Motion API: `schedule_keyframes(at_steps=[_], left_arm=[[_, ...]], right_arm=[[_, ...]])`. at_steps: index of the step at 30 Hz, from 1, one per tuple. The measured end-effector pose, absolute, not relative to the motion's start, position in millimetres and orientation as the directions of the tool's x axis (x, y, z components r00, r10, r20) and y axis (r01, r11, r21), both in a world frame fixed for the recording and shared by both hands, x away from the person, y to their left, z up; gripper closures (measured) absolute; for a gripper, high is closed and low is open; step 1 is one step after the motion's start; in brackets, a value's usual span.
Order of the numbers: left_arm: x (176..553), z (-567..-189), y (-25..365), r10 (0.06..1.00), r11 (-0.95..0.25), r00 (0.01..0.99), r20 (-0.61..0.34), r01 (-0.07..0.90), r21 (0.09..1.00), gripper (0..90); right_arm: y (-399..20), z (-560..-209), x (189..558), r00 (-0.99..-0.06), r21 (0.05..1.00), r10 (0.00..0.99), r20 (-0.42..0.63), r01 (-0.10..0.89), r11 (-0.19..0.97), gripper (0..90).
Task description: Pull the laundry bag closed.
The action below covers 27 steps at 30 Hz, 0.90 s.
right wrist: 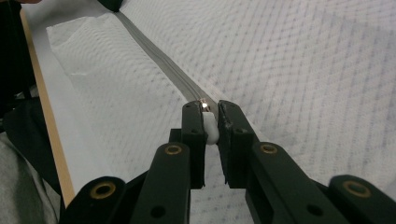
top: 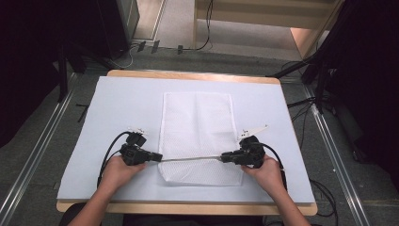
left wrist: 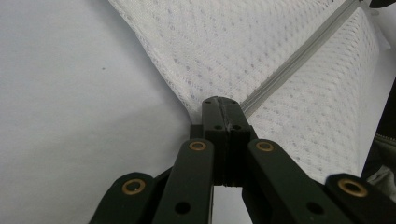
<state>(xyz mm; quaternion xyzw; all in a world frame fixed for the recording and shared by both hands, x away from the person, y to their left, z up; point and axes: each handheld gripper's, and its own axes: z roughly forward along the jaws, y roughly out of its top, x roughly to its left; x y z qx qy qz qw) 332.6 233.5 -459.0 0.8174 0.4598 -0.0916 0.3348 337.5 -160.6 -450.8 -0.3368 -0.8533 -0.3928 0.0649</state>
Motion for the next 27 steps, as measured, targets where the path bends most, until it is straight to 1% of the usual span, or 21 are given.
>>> schedule_keyframes(at_steps=[9, 17, 25, 27], left_arm=[[333, -459, 234, 0.689, -0.354, 0.561, -0.459, 0.813, 0.462, 90.0], [333, -459, 234, 0.688, -0.353, 0.560, -0.461, 0.814, 0.462, 90.0], [334, -459, 234, 0.685, -0.350, 0.557, -0.469, 0.817, 0.459, 90.0], [334, -459, 234, 0.684, -0.352, 0.559, -0.469, 0.816, 0.459, 90.0]], right_arm=[[-175, -450, 336, -0.759, 0.622, 0.538, 0.366, 0.630, 0.466, 83.7], [-197, -451, 336, -0.740, 0.617, 0.564, 0.367, 0.648, 0.447, 83.6], [-205, -452, 334, -0.749, 0.615, 0.560, 0.355, 0.638, 0.463, 83.7], [-210, -452, 335, -0.740, 0.614, 0.562, 0.369, 0.648, 0.450, 83.6]])
